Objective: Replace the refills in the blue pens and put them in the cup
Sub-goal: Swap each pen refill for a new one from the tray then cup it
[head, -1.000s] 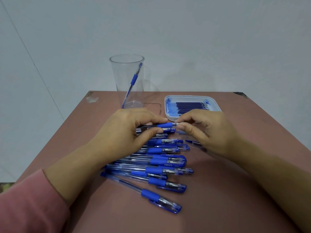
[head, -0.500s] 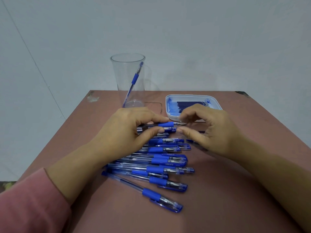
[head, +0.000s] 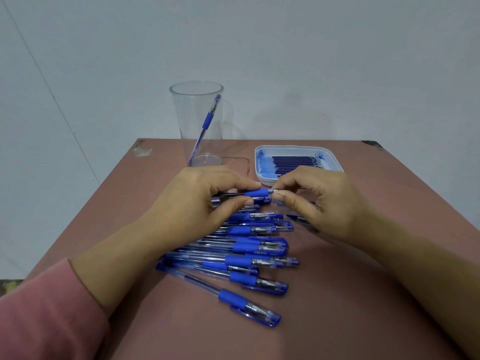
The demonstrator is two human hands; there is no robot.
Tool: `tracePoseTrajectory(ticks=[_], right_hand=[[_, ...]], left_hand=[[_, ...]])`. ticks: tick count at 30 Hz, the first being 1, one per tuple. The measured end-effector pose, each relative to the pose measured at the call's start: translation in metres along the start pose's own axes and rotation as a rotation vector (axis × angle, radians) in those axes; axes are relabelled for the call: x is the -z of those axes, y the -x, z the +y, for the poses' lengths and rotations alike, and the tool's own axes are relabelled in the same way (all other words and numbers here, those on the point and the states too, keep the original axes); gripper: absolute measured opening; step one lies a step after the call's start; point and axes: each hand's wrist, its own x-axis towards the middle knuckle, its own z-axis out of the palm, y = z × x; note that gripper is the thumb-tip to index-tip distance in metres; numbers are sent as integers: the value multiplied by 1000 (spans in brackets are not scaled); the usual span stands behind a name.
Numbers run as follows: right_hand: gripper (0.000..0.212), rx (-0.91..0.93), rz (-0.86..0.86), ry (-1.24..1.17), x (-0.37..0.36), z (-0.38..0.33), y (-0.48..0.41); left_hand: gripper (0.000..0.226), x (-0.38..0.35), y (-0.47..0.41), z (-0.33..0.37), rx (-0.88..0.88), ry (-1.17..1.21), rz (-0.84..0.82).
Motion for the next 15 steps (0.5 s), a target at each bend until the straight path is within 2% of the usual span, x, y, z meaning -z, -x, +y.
tracePoseTrajectory(ticks=[4, 7, 9, 15], right_hand=[[25, 24, -1, 33, -1, -1, -1], [23, -26, -37, -9, 3, 0, -1], [23, -96, -100, -32, 10, 4, -1], [35, -205, -412, 191, 35, 25, 13]], left_hand=[[28, 0, -1, 0, -5, -7, 12], [28, 0, 0, 0, -3, -7, 4], [27, -1, 0, -2, 2, -10, 4], [28, 2, -1, -7, 20, -28, 48]])
